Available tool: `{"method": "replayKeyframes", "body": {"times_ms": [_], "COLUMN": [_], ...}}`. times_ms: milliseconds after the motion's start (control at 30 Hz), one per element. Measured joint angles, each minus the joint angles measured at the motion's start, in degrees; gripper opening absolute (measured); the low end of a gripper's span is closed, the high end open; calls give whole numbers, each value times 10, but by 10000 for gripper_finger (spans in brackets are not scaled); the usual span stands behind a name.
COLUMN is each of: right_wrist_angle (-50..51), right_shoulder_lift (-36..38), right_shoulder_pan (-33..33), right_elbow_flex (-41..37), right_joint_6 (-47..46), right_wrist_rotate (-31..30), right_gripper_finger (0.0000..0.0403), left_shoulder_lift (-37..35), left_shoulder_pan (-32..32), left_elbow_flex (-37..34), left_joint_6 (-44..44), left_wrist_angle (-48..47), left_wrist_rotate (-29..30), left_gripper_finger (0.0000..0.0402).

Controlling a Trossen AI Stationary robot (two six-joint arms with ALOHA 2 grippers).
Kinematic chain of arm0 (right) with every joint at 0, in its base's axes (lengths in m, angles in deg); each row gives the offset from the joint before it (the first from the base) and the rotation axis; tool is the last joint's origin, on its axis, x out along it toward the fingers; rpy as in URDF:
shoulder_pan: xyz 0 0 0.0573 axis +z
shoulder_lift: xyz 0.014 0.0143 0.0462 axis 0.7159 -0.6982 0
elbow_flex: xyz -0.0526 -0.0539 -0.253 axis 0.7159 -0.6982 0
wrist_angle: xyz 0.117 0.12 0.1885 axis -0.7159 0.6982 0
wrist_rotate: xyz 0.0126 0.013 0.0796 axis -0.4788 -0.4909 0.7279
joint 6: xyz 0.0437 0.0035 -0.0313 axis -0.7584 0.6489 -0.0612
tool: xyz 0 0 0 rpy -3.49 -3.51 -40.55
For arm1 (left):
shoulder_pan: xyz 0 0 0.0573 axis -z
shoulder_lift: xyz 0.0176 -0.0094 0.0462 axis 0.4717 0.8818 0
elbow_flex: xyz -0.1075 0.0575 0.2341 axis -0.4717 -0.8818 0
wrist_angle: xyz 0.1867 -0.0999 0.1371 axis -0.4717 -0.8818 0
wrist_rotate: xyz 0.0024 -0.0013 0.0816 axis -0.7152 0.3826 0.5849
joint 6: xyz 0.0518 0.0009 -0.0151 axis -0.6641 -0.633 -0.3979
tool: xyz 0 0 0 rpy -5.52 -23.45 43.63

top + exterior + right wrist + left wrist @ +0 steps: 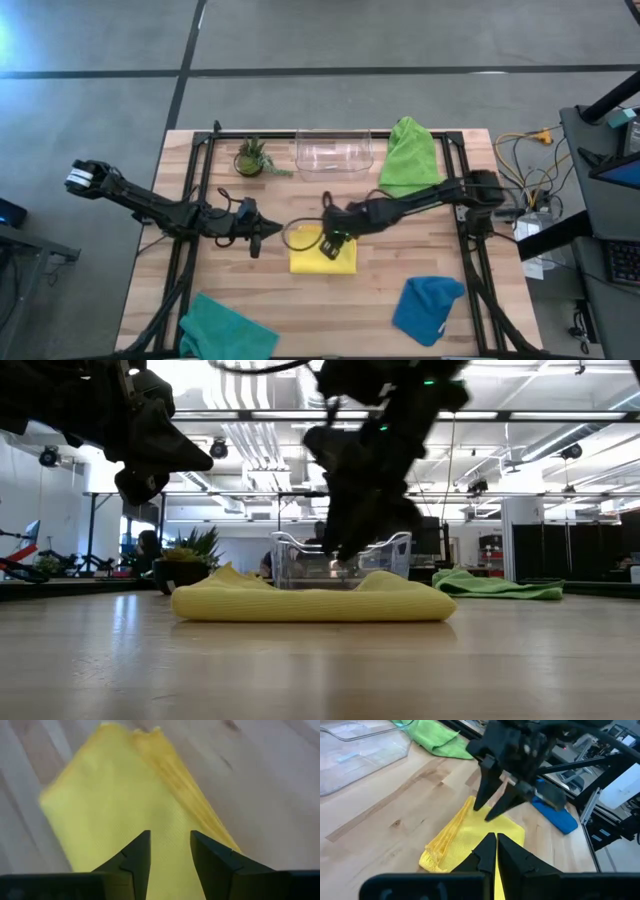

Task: Fold microfiber towels
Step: Fold the yellow microfiber towel

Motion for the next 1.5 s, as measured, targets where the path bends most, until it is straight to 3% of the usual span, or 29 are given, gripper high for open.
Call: {"method": "replayKeyframes", "body": {"times_ms": [167,367,667,900,1267,1500], "right_wrist_angle": [-37,-38,-47,-47,-1,18], "right_shoulder_lift": [64,82,78,78,79,84], "right_shoulder_pan": [-2,-4,-4,-4,12,37], "right_elbow_flex": [-97,-151,-158,-148,-126,-124], "right_joint_6": [-117,-178,-182,-151,-163,-182], "right_wrist_rotate": [-33,-15,1,4,1,-37], "right_gripper_finger": [121,105,85,15,9,9], "left_shoulder_lift": [0,5,6,8,8,8], "left_shoulder_pan": [0,0,0,0,0,0], "left_elbow_flex": [0,0,-1,-1,-1,-1], "left_joint_6": [-1,-6,-4,-4,-4,-3], "left_wrist_angle": [-1,-3,-3,-3,-3,-3], "left_wrist_rotate": [-14,-18,-26,-25,-25,-25], "left_gripper_finger": [0,0,0,0,0,0]}}
